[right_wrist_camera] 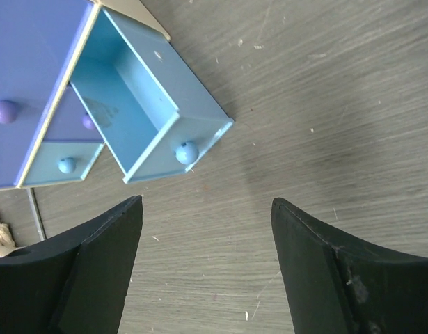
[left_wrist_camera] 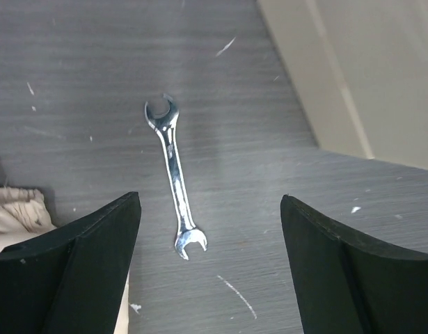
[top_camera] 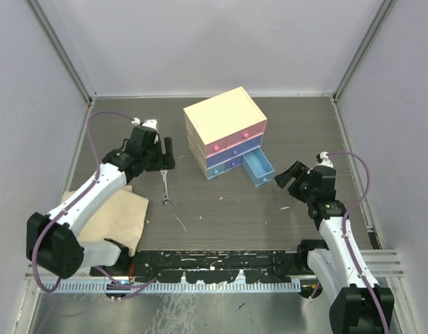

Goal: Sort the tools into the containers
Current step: Pick up the wrench from the center of the board.

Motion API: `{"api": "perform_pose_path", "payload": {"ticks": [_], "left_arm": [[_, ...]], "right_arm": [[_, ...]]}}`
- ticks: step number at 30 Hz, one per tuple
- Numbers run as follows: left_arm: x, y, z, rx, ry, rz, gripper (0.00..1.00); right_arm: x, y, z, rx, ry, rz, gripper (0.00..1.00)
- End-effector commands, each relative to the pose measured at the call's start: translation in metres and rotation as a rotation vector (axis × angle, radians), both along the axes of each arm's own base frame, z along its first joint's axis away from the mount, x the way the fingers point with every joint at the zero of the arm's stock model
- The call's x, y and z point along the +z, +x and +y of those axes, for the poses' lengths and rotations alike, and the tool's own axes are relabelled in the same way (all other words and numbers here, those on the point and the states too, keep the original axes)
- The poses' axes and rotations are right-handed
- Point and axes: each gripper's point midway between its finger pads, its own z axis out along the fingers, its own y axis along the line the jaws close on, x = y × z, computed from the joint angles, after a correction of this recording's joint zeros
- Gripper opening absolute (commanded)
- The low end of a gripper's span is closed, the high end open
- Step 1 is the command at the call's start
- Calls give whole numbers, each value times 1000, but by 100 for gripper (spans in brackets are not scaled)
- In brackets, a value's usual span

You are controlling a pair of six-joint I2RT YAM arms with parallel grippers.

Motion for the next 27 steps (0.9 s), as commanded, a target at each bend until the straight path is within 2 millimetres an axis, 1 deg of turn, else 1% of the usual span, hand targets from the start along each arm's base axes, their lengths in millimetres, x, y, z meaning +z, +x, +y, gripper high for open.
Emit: {"api": "perform_pose_path", "payload": {"ticks": [1, 3, 6, 8, 13, 16, 20, 24, 27], "left_arm": [[-30, 4, 6, 46, 42, 77, 83], [-39, 11, 4, 44, 57, 94, 85], [-53, 23, 3, 53, 93, 124, 85], [-67, 29, 5, 69, 121, 160, 85], [-90, 44, 4, 94, 122, 203, 83], [-101, 52, 9, 117, 134, 218, 82], [-112, 59, 17, 145, 108, 239, 79], [-120, 64, 23, 169, 70, 247, 76], [-125, 67, 22, 173, 56, 259, 73]], "right_arm": [[5, 1, 4, 45, -7, 2, 79], [3, -2, 9, 88, -10, 0, 79], [5, -8, 12, 104, -3, -24, 79], [4, -12, 15, 113, 11, -25, 78], [-4, -22, 25, 145, 42, 5, 74], [-6, -28, 29, 156, 55, 7, 73], [-9, -32, 33, 173, 62, 11, 72], [-9, -32, 36, 184, 68, 10, 71], [-9, -31, 39, 193, 75, 10, 70]]}}
